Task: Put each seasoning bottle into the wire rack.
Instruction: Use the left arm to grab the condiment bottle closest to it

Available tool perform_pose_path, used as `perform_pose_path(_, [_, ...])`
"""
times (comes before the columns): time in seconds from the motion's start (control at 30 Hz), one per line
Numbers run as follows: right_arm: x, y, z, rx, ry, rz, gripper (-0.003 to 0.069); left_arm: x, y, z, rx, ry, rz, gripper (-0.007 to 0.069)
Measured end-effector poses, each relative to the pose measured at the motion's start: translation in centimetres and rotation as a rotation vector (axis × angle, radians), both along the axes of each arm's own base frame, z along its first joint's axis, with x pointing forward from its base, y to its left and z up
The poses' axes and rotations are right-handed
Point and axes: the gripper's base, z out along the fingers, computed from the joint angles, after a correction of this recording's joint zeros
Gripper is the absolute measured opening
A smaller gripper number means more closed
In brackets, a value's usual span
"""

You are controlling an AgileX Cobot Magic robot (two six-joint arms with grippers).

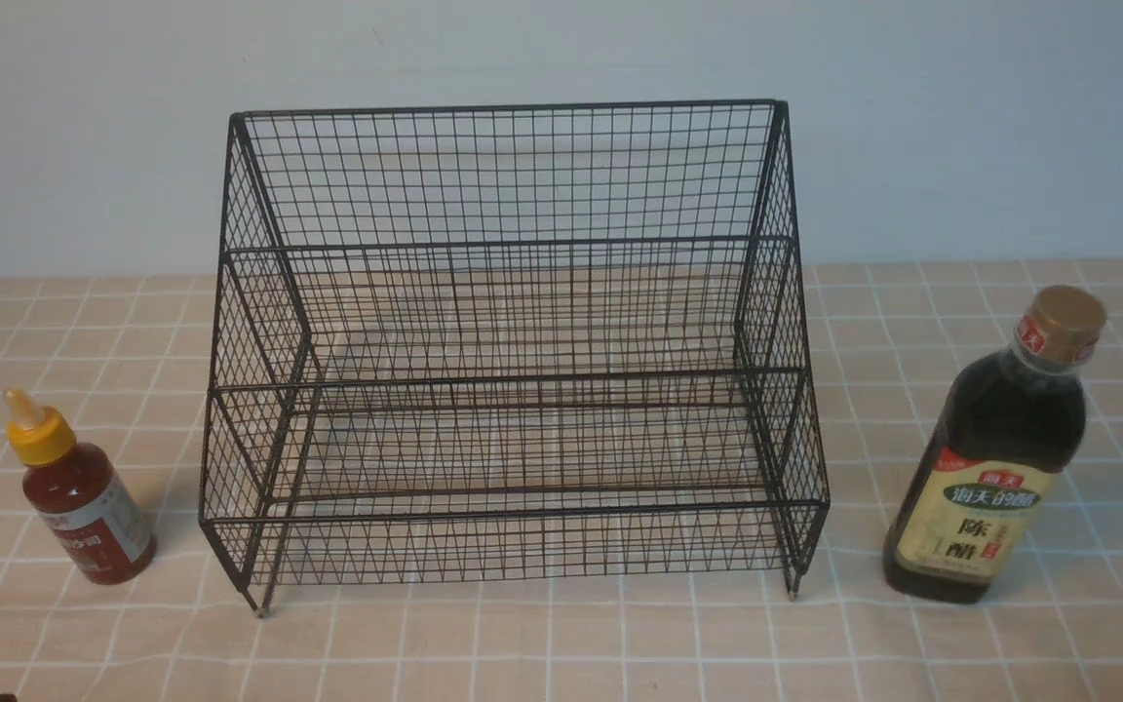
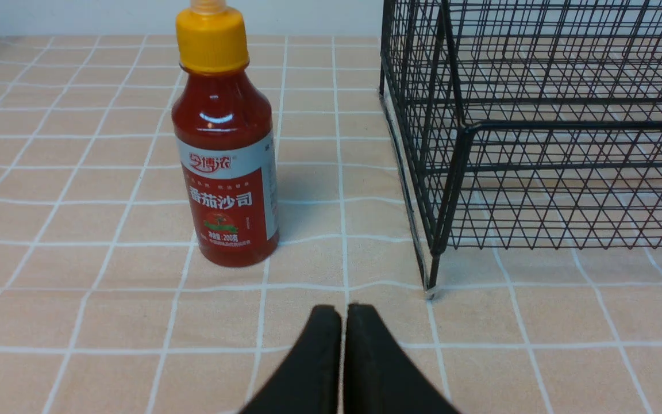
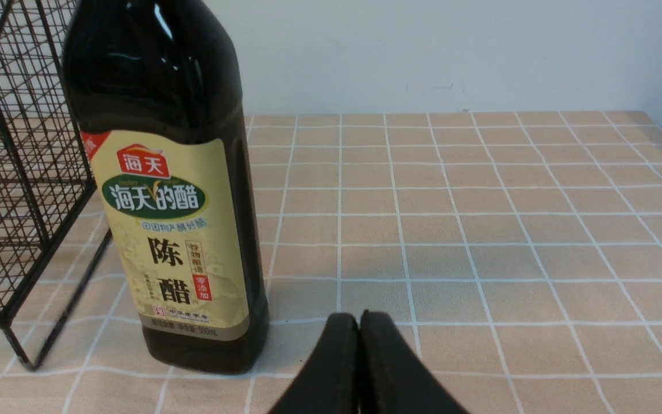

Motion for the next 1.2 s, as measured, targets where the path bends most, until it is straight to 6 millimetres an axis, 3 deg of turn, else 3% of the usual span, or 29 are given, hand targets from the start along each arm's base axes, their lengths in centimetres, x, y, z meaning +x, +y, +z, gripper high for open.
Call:
perform_pose_path(0.83, [0.0,0.0,0.0,0.0,0.0,0.0,-0.0014,0.1,0.1,0.2,0.033,-0.019,0.002,-0.0007])
perform_pose_path(0.93, [0.0,0.0,0.0,0.0,0.0,0.0,-0.0014,0.3,0.0,0.9,-0.051,-0.106,0.011,-0.0007])
perform_pose_path(1.03, [0.0,0.0,0.0,0.0,0.0,0.0,-0.0014,0.4,-0.2,2.2,-0.267,-0.235,0.03,-0.0007])
perform_pose_path(1.2, [0.0,0.0,0.0,0.0,0.0,0.0,-0.0014,0.4,0.0,3.6,-0.412,-0.377,0.041,-0.0007])
